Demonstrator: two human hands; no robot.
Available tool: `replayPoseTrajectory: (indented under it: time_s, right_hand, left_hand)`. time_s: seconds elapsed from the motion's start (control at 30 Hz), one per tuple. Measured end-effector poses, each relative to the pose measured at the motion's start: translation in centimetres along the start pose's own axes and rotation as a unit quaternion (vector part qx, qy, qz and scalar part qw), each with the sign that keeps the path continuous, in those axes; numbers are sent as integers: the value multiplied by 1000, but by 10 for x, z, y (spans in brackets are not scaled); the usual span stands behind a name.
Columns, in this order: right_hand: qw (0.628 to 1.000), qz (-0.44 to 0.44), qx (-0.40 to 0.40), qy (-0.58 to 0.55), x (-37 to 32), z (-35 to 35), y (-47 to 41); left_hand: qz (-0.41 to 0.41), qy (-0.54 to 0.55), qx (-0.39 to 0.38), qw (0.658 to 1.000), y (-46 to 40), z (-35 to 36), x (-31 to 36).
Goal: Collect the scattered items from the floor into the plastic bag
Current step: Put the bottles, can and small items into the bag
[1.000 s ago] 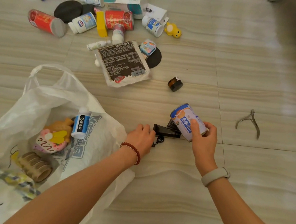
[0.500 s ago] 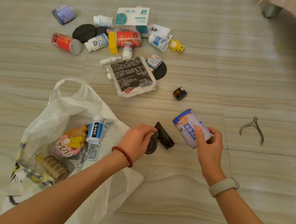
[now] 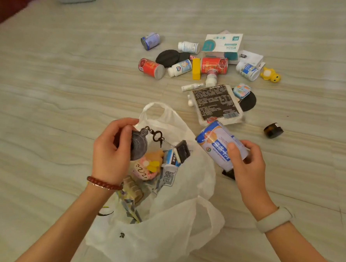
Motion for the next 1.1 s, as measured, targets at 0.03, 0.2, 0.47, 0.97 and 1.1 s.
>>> replayPoseTrajectory:
  time_s: [0.03, 0.2, 0.47, 0.97, 1.1]
  right_hand:
    - [1000, -2, -17, 5, -2, 12, 3]
    - [992, -7, -75, 104, -5, 61, 8]
    - [924, 23, -78, 373, 66, 112, 18]
    - [849, -314, -115, 410, 47, 77, 48]
    - [884, -175, 47, 432, 43, 7, -10]
  left_hand:
    - [1, -8, 24, 1000, -2, -13, -4]
    - [-21, -59, -11, 998, 8, -31, -29]
    - [8, -234, -322, 917, 92, 23, -89]
    - [135, -224, -242, 934, 93, 34, -71]
    - [138, -200, -264, 934, 85, 69, -54]
Point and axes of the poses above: each hand's wrist, its own y-axis away from the middle knuckle, its own z-axis out of the palm, x = y × z, the point moved 6 cm from there along -y, towards the middle knuckle, and after that the axes turned 14 degrees about z, right-handed, at the moved point
